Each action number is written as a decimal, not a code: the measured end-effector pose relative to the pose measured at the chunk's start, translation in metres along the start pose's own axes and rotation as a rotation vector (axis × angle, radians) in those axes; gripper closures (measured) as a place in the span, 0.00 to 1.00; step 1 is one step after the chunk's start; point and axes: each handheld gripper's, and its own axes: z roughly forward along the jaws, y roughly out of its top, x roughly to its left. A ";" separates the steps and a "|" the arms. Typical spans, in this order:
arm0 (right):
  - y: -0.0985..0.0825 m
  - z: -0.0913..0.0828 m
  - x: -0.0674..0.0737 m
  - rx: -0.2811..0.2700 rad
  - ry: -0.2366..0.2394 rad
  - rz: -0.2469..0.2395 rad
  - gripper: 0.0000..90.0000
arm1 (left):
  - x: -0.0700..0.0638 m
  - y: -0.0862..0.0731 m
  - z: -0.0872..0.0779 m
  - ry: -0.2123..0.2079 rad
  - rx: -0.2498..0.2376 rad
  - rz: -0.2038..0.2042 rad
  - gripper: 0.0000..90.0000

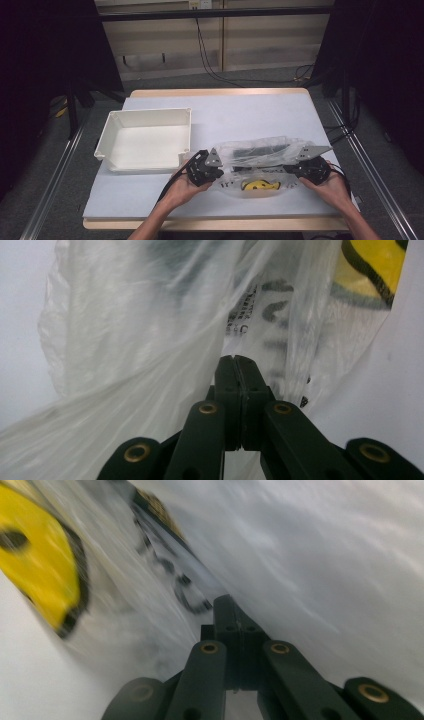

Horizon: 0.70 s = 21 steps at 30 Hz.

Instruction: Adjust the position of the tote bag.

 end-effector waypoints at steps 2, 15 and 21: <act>-0.003 0.003 -0.003 0.028 -0.016 -0.001 1.00 | 0.001 -0.002 0.002 0.004 0.016 0.000 1.00; 0.020 -0.008 0.004 -0.108 0.091 -0.039 1.00 | 0.000 0.006 0.004 -0.036 -0.031 0.002 0.99; 0.037 -0.015 0.005 -0.137 0.079 -0.071 1.00 | -0.005 0.013 0.003 -0.042 -0.042 0.009 0.99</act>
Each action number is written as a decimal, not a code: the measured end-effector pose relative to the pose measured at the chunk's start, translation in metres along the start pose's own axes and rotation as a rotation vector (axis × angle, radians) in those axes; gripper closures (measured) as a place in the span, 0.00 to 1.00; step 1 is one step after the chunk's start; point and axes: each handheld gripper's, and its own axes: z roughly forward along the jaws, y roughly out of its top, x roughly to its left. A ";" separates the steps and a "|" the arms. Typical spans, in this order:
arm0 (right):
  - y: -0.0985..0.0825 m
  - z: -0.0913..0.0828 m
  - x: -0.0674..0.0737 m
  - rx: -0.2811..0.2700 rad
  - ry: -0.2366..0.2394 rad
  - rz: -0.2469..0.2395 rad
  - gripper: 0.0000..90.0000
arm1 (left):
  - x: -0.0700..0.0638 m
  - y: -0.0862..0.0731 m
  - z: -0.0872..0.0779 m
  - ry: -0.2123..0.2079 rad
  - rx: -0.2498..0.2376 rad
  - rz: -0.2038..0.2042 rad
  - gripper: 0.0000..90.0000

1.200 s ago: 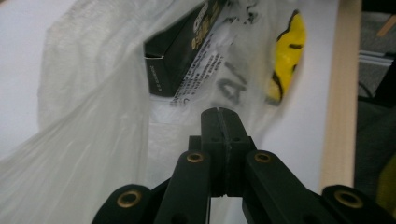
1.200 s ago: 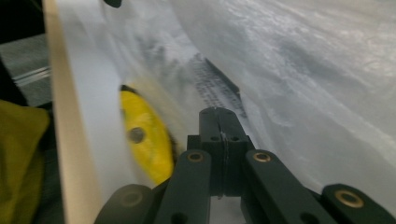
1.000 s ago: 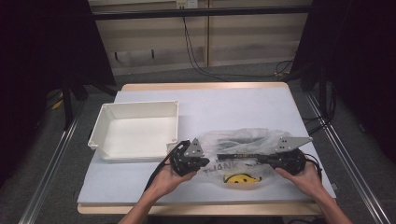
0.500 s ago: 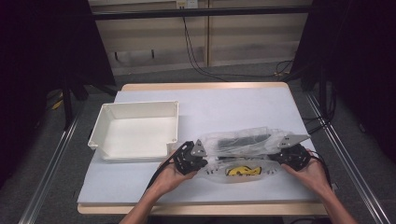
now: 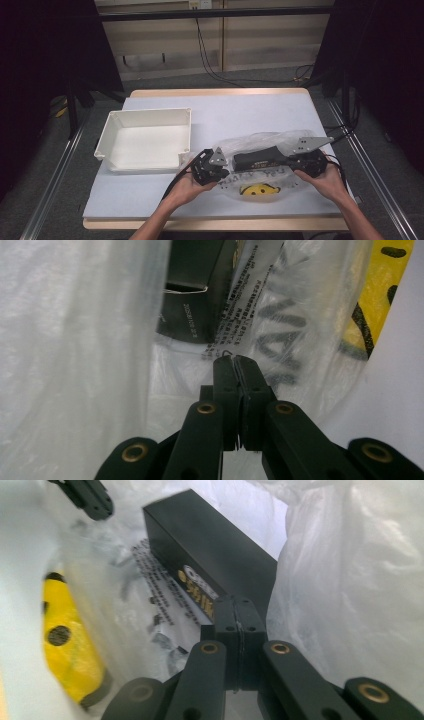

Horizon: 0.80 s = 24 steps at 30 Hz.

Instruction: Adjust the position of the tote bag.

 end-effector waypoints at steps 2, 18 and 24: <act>-0.002 0.007 -0.001 0.047 -0.031 -0.010 1.00 | 0.001 -0.001 0.002 0.009 0.022 0.005 0.98; -0.039 0.021 -0.015 0.267 -0.102 0.050 1.00 | 0.006 -0.027 -0.003 0.069 0.150 -0.013 1.00; -0.051 0.007 -0.028 0.287 -0.148 0.095 1.00 | 0.008 -0.040 -0.014 0.079 0.154 -0.034 1.00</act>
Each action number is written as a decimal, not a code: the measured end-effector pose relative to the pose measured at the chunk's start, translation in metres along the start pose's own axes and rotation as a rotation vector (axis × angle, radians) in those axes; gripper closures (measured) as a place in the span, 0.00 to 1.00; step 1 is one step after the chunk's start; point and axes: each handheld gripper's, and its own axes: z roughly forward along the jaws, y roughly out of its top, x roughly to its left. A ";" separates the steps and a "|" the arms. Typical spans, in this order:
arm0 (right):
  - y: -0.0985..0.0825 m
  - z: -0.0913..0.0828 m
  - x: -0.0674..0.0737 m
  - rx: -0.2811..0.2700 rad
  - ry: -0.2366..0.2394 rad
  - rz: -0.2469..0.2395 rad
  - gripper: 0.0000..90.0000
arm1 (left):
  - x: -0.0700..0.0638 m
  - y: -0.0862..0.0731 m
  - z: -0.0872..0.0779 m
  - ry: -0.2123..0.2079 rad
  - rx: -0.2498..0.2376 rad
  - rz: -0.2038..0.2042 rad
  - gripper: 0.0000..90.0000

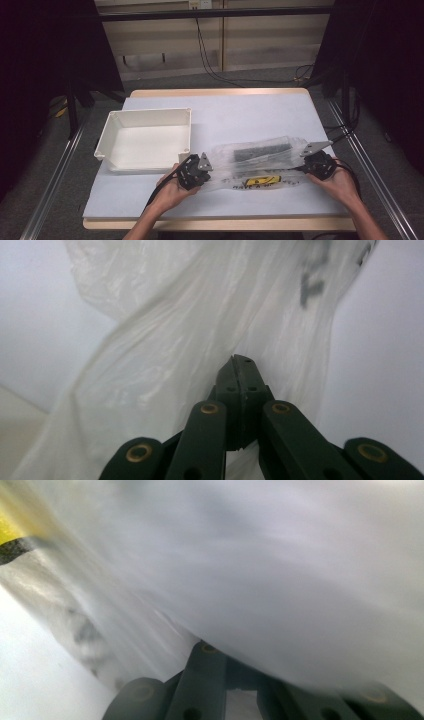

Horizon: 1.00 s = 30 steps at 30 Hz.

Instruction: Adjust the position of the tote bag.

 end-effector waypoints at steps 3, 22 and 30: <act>-0.007 -0.003 -0.007 0.001 -0.022 0.029 1.00 | 0.000 -0.005 -0.003 0.013 0.008 0.001 1.00; -0.027 -0.013 -0.019 -0.013 -0.032 0.114 1.00 | 0.004 -0.031 -0.018 0.058 -0.002 -0.024 1.00; -0.029 -0.014 -0.019 -0.019 -0.036 0.126 1.00 | 0.006 -0.035 -0.021 0.040 -0.001 -0.030 1.00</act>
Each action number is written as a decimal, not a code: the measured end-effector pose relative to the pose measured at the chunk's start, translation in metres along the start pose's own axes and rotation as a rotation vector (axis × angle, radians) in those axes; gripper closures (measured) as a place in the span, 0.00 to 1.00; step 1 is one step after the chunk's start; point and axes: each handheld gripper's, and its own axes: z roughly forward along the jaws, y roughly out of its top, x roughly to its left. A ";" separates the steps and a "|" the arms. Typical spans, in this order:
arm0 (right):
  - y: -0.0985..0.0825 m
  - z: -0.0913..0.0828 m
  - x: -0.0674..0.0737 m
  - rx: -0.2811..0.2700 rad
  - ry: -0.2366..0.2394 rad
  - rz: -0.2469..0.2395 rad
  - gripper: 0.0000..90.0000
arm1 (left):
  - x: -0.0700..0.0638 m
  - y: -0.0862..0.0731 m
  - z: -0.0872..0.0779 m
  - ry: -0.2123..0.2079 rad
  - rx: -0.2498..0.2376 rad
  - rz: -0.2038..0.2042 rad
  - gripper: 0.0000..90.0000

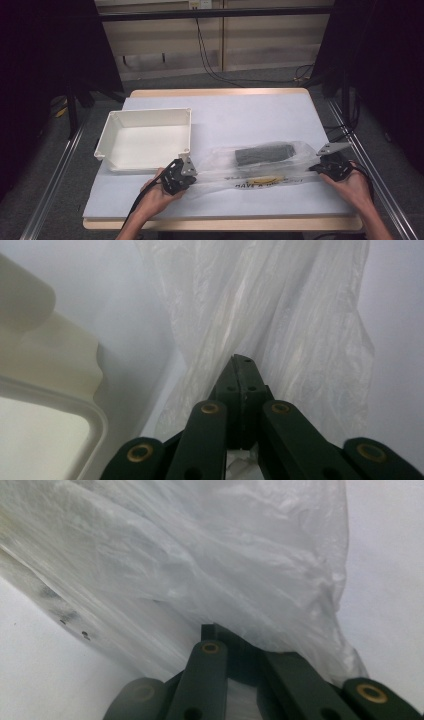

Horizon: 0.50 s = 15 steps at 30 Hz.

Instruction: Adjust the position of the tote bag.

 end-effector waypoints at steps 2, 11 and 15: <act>0.000 0.000 0.002 -0.002 -0.011 -0.013 1.00 | 0.001 -0.001 -0.001 -0.005 0.001 -0.005 1.00; 0.002 0.001 0.005 -0.051 0.014 -0.010 1.00 | 0.008 -0.007 0.001 -0.037 -0.088 -0.072 1.00; 0.006 -0.003 0.009 -0.090 0.033 -0.017 1.00 | 0.004 -0.002 0.002 -0.057 -0.095 -0.056 0.99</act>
